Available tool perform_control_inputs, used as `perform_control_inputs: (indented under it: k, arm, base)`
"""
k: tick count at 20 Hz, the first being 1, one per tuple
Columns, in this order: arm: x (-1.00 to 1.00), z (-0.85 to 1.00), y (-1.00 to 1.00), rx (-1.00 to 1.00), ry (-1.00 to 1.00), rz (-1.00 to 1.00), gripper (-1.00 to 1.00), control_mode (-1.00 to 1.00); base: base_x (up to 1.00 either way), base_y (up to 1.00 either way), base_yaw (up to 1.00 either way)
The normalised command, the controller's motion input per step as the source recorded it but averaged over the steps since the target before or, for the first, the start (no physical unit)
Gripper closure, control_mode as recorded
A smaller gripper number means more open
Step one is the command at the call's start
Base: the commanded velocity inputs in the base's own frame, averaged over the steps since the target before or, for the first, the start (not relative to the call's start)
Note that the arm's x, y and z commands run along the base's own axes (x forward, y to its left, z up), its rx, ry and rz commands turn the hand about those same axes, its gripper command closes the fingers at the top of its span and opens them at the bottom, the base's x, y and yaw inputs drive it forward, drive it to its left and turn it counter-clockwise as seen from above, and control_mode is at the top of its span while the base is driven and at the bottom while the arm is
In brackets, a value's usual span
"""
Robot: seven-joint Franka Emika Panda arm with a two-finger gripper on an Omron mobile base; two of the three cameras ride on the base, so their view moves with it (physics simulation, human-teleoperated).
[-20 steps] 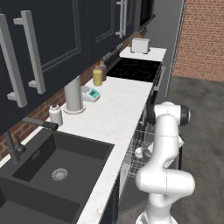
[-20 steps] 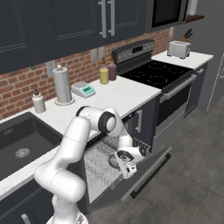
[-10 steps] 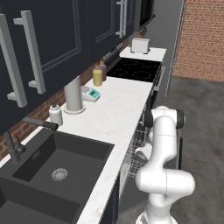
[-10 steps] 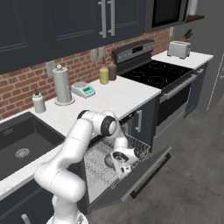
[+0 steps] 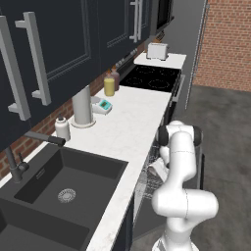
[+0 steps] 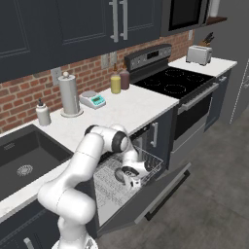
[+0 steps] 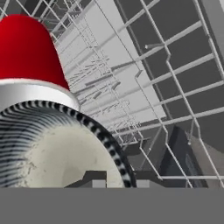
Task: Pick up the cup and bowl from the counter, place them in the dishwasher, and close the dishwasher door.
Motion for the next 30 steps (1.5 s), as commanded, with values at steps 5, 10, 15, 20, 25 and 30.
perform_control_inputs:
  k: [5,10,15,20,25,30]
  arm:
    - [0.38,-0.34,0.03,0.02,0.05,-0.06,1.00,-1.00]
    - [0.03,-0.48,0.00,0.00,0.06,-0.09,-1.00,-1.00]
    - [0.00,-0.39,-0.07,0.00,0.04,-0.10,-1.00,-1.00]
    - [-0.08,-0.10,-0.32,0.01,0.00,-0.08,-1.00,-1.00]
    - [-0.40,0.19,-0.50,0.04,-0.04,-0.04,-1.00,-1.00]
    - [-0.67,0.85,-0.67,0.09,-0.17,-0.01,-1.00,-1.00]
  base:
    - [0.00,0.00,0.00]
    - [0.00,0.00,0.00]
    - [0.00,0.00,0.00]
    - [0.00,0.00,0.00]
    - [0.00,0.00,0.00]
    - [0.00,0.00,0.00]
